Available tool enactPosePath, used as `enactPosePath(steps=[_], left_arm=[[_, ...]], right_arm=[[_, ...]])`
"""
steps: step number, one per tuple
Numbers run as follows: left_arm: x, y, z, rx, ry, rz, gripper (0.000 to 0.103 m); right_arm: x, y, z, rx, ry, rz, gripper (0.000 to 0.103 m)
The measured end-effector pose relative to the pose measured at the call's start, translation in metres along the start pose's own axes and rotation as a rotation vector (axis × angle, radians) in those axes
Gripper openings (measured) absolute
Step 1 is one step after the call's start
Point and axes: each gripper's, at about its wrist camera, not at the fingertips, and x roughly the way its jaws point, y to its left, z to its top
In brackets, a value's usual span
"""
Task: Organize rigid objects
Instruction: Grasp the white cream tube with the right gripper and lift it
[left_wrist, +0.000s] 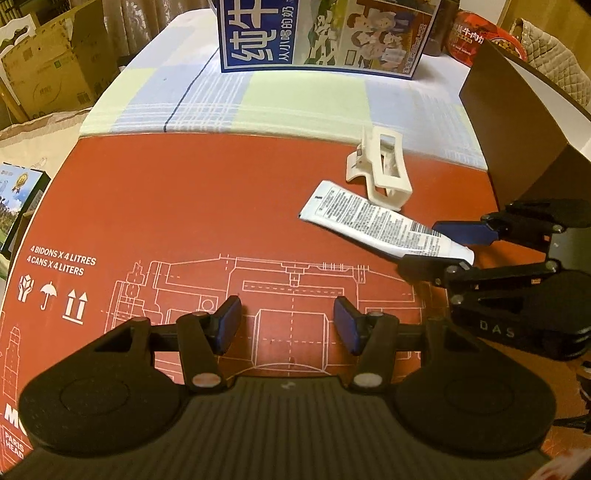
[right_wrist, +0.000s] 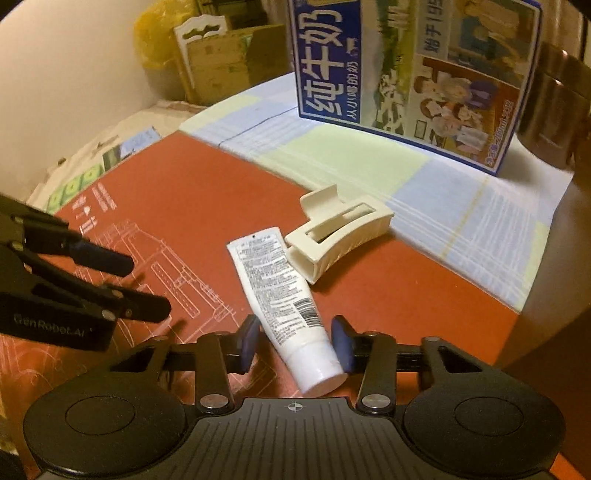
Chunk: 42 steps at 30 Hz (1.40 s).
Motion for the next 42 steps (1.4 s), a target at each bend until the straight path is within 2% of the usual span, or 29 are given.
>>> enactPosePath(steps=[5, 12, 17, 23, 31, 42], left_arm=[[-0.001, -0.001, -0.005, 0.011, 0.003, -0.003, 0.051], [-0.006, -0.006, -0.015, 0.037, 0.004, -0.017, 0.051], [-0.007, -0.015, -0.014, 0.071, -0.001, -0.042, 0.051], [-0.004, -0.035, -0.008, 0.132, -0.011, -0.076, 0.051], [0.003, -0.059, 0.006, 0.201, -0.029, -0.105, 0.051], [0.017, -0.073, 0.032, 0.205, -0.087, -0.111, 0.051]], right_arm=[[-0.010, 0.008, -0.013, -0.055, -0.009, 0.019, 0.029], [-0.040, 0.018, -0.053, -0.095, -0.020, 0.025, 0.029], [-0.065, 0.010, -0.080, -0.007, -0.014, -0.057, 0.029], [-0.089, -0.004, -0.104, 0.155, -0.018, -0.202, 0.029], [-0.083, -0.007, -0.093, 0.225, -0.037, -0.276, 0.029], [-0.055, -0.027, -0.061, 0.366, -0.095, -0.315, 0.029]])
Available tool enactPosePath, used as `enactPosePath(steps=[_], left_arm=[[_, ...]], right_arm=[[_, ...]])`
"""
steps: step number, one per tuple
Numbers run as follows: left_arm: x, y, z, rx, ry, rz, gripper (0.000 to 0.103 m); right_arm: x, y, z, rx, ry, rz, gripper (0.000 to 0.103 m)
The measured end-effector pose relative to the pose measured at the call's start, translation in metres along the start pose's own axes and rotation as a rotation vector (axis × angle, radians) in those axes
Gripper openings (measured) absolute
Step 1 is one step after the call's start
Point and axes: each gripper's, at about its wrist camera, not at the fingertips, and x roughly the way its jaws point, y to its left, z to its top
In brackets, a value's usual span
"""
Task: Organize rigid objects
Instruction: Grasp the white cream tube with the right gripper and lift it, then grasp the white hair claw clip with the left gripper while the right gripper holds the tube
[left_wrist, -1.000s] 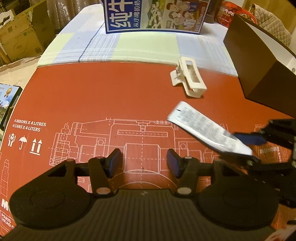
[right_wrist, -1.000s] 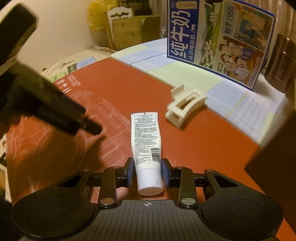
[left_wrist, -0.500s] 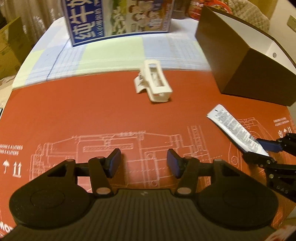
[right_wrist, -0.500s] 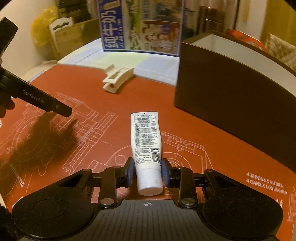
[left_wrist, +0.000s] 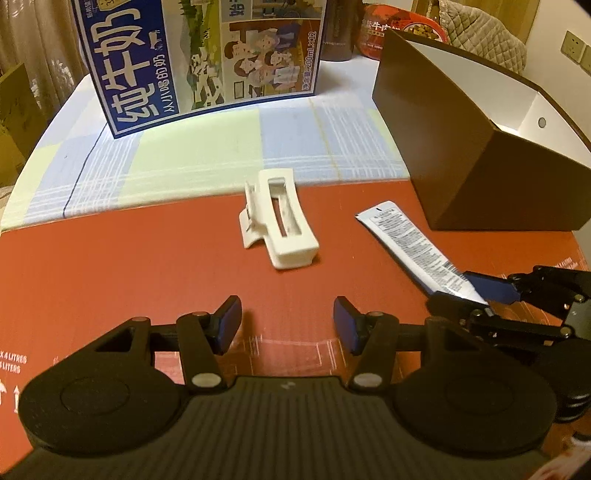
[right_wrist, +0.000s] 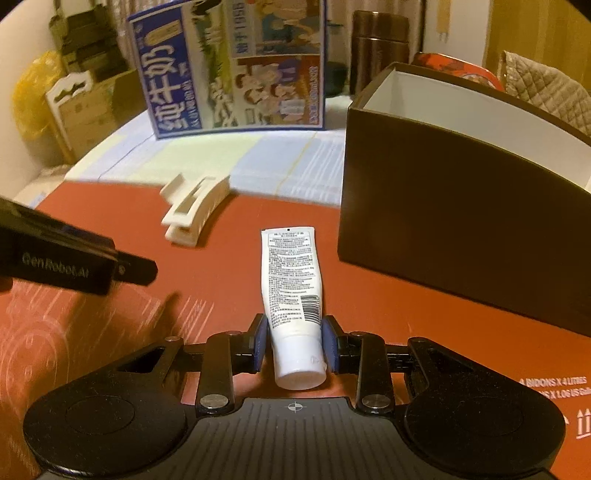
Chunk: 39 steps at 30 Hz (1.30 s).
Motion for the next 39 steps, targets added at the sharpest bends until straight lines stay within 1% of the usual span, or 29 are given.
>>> enactPosePath(steps=[3, 12, 18, 19, 20, 21, 22, 23, 29, 35, 39], left_arm=[[0.005, -0.001, 0.005, 0.001, -0.005, -0.001, 0.051], [0.020, -0.001, 0.025, -0.005, -0.033, 0.005, 0.051], [0.030, 0.001, 0.034, -0.012, -0.042, 0.016, 0.050], [0.030, 0.002, 0.035, -0.011, -0.042, 0.017, 0.044], [0.031, 0.002, 0.035, -0.009, -0.039, 0.018, 0.040], [0.032, 0.002, 0.035, -0.009, -0.034, 0.021, 0.039], [0.033, 0.003, 0.035, -0.010, -0.032, 0.024, 0.033], [0.033, 0.004, 0.034, -0.012, -0.028, 0.024, 0.030], [0.024, 0.011, 0.026, -0.006, -0.038, 0.047, 0.027], [0.005, 0.025, -0.002, 0.001, -0.034, 0.071, 0.027], [-0.011, 0.033, -0.024, -0.013, -0.019, 0.075, 0.027]], right_arm=[[0.005, 0.001, 0.003, 0.021, -0.012, 0.009, 0.029], [0.019, -0.005, 0.018, 0.074, -0.010, 0.027, 0.029], [0.021, -0.005, 0.018, 0.074, -0.007, 0.034, 0.029], [0.021, -0.004, 0.018, 0.074, -0.007, 0.033, 0.029], [0.021, -0.005, 0.018, 0.075, -0.007, 0.034, 0.029], [0.020, -0.005, 0.018, 0.076, -0.006, 0.036, 0.029], [0.021, -0.005, 0.018, 0.077, -0.005, 0.038, 0.029], [0.021, -0.005, 0.018, 0.075, -0.003, 0.040, 0.029], [0.018, -0.006, 0.017, 0.061, 0.007, 0.058, 0.029], [0.008, -0.006, 0.007, 0.024, 0.020, 0.087, 0.029], [-0.001, -0.006, -0.002, -0.001, 0.027, 0.104, 0.029]])
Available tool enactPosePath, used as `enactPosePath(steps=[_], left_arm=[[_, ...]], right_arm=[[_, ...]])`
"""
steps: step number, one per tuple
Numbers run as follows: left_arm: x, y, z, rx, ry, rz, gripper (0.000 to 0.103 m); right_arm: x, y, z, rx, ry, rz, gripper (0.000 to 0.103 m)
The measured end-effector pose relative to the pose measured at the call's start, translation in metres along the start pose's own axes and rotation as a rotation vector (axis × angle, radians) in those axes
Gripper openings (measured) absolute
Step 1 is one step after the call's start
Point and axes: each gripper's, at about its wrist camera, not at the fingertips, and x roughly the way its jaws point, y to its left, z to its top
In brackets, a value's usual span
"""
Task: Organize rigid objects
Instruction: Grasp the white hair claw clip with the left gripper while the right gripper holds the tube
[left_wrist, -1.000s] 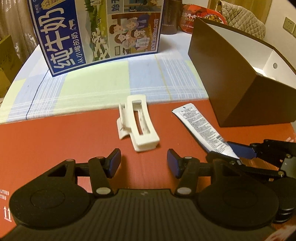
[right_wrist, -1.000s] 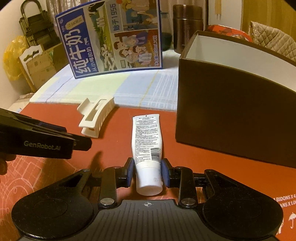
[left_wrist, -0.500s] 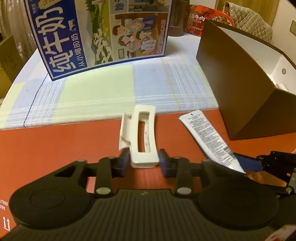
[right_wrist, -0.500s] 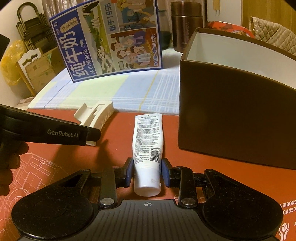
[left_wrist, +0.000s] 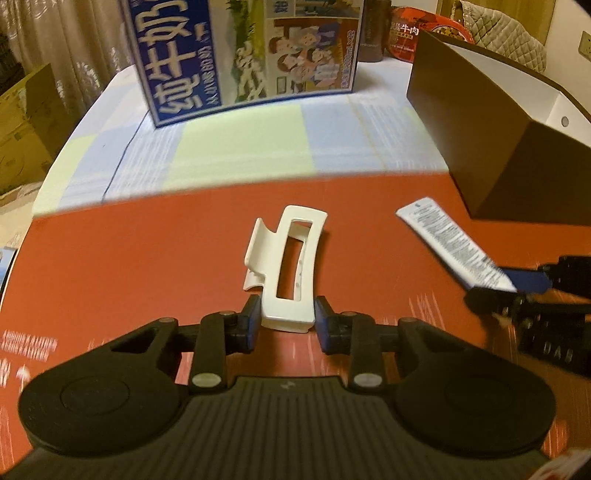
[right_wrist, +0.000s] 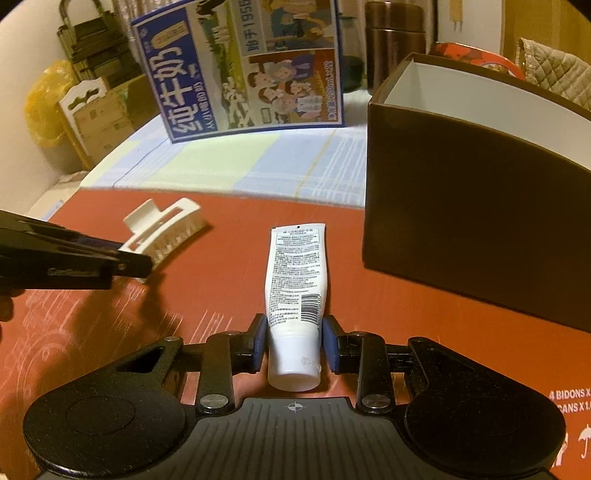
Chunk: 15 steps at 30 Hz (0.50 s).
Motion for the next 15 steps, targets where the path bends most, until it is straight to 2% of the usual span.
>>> enactPosePath(steps=[9, 15], left_arm=[[-0.037, -0.003, -0.048, 0.019, 0.036, -0.006, 0.027], [-0.045, -0.006, -0.058, 0.050, 0.058, -0.011, 0.030]], right_arm=[[-0.024, 0.011, -0.027, -0.088, 0.034, 0.022, 0.029], [-0.034, 0.019, -0.041, -0.118, 0.063, 0.023, 0.029]])
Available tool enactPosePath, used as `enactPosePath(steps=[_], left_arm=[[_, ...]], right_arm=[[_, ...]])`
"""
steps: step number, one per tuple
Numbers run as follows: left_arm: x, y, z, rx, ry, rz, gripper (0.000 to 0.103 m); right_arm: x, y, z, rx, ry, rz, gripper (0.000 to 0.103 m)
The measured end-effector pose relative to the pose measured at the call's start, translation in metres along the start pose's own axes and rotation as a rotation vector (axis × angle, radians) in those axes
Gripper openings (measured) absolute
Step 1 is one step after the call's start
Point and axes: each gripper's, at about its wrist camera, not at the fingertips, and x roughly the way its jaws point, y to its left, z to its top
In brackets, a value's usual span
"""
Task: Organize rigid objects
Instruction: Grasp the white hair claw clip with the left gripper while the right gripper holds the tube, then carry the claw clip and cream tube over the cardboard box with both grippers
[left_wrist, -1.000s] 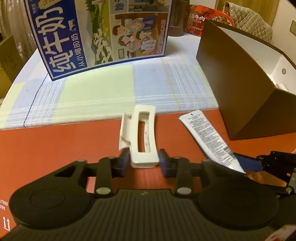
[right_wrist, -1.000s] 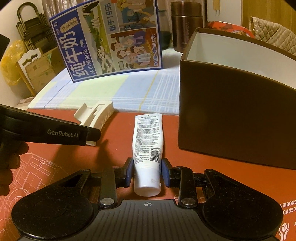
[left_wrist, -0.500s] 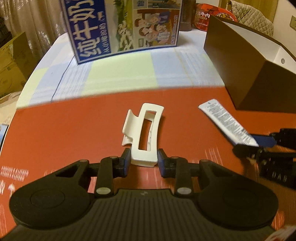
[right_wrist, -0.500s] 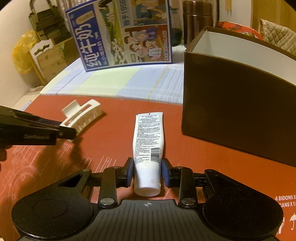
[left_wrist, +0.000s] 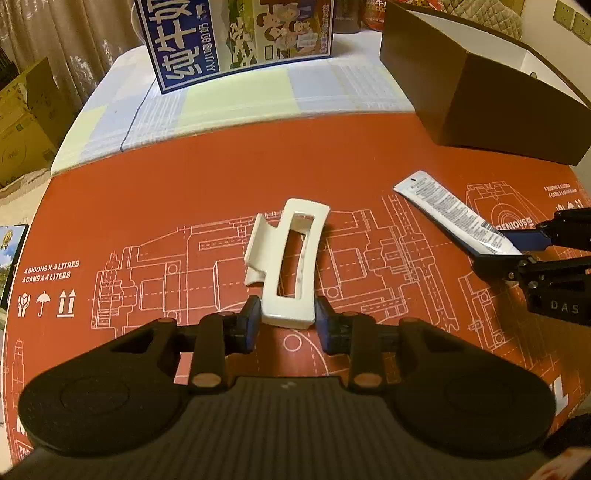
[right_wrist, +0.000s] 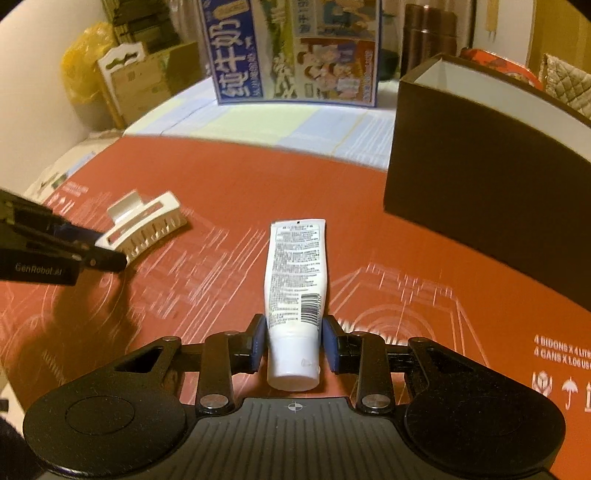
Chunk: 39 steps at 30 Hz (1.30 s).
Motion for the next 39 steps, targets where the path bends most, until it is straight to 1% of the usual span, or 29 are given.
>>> enactPosePath(steps=[2, 4, 5, 7, 8, 9, 16, 19, 20, 22, 24, 25, 30, 39], left_arm=[[-0.001, 0.001, 0.001, -0.008, -0.001, 0.006, 0.041], [-0.004, 0.002, 0.005, 0.000, -0.023, 0.019, 0.043], [-0.004, 0.001, 0.007, 0.010, -0.032, 0.028, 0.045], [-0.004, 0.001, 0.011, 0.033, -0.053, 0.043, 0.049], [-0.003, 0.001, 0.013, 0.042, -0.060, 0.046, 0.052], [-0.001, 0.001, 0.016, 0.049, -0.065, 0.048, 0.052], [0.012, -0.002, 0.026, 0.078, -0.076, 0.056, 0.050], [0.017, -0.003, 0.029, 0.078, -0.054, 0.051, 0.038], [0.018, -0.004, 0.029, 0.080, -0.047, 0.055, 0.037], [0.018, -0.005, 0.028, 0.079, -0.044, 0.059, 0.037], [0.018, -0.006, 0.028, 0.074, -0.039, 0.063, 0.037], [0.018, -0.006, 0.028, 0.070, -0.036, 0.065, 0.037], [0.017, -0.008, 0.027, 0.064, -0.029, 0.053, 0.037], [0.016, -0.010, 0.027, 0.062, -0.026, 0.055, 0.037]], right_arm=[[0.000, 0.001, 0.000, 0.002, 0.002, -0.004, 0.029], [0.002, 0.002, 0.002, 0.004, 0.007, -0.009, 0.030], [0.004, 0.001, 0.004, 0.006, 0.008, -0.011, 0.032], [0.006, 0.002, 0.006, 0.007, 0.006, -0.020, 0.039], [0.007, 0.002, 0.007, 0.007, 0.008, -0.026, 0.046], [0.009, 0.003, 0.007, 0.008, 0.008, -0.032, 0.048], [0.015, 0.005, 0.014, 0.034, 0.003, -0.081, 0.049], [0.015, 0.007, 0.015, 0.029, 0.005, -0.096, 0.048], [0.016, 0.008, 0.015, 0.030, 0.006, -0.099, 0.048], [0.016, 0.008, 0.015, 0.028, 0.008, -0.103, 0.046], [0.015, 0.010, 0.015, 0.016, 0.008, -0.098, 0.037], [0.014, 0.012, 0.015, 0.004, 0.007, -0.094, 0.036], [0.013, 0.012, 0.015, -0.003, 0.008, -0.092, 0.035], [0.011, 0.014, 0.017, -0.009, 0.014, -0.085, 0.034]])
